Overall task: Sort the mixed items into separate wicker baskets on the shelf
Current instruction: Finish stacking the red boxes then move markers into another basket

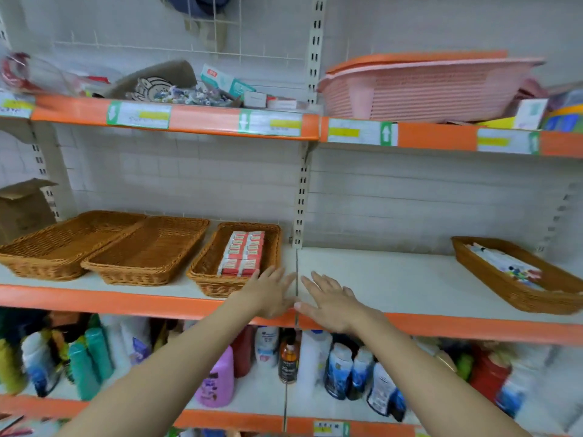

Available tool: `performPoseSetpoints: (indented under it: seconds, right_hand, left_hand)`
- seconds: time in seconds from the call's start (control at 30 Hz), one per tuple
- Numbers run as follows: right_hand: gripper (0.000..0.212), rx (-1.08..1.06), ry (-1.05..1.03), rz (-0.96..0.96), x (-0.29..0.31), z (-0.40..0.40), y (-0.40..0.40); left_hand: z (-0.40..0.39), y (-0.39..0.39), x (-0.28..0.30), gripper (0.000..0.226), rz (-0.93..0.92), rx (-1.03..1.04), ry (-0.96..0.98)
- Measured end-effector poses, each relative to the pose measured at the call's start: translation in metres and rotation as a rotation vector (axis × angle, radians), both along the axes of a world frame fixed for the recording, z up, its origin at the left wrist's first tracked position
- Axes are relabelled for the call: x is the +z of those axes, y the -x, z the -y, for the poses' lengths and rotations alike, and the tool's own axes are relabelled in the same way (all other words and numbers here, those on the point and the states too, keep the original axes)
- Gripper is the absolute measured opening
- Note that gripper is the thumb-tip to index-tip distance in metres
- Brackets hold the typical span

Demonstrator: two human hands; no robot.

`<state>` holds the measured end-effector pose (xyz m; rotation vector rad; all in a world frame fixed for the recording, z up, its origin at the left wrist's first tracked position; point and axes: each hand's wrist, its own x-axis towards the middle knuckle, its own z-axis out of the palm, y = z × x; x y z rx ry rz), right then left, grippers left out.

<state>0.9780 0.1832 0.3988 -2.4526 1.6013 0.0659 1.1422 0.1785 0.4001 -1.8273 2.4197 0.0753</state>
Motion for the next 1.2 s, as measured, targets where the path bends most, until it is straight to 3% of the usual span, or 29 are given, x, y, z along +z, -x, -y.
performPoseSetpoints:
  seconds: [0.2,0.73,1.2]
  right_hand:
    - [0.07,-0.096,-0.037,0.01,-0.01,-0.021,0.073]
    - [0.071,-0.397,0.077,-0.047,0.006,0.042,0.25]
    - [0.067,-0.629,0.105,-0.04,-0.018,0.062,0.394]
  left_hand:
    - [-0.009,0.076,-0.007,0.07,0.001,0.0,0.002]
    - [0.101,0.244,0.006,0.071,-0.074,-0.327,0.007]
    - [0.141,0.398,-0.008,0.072,-0.145,-0.576,-0.046]
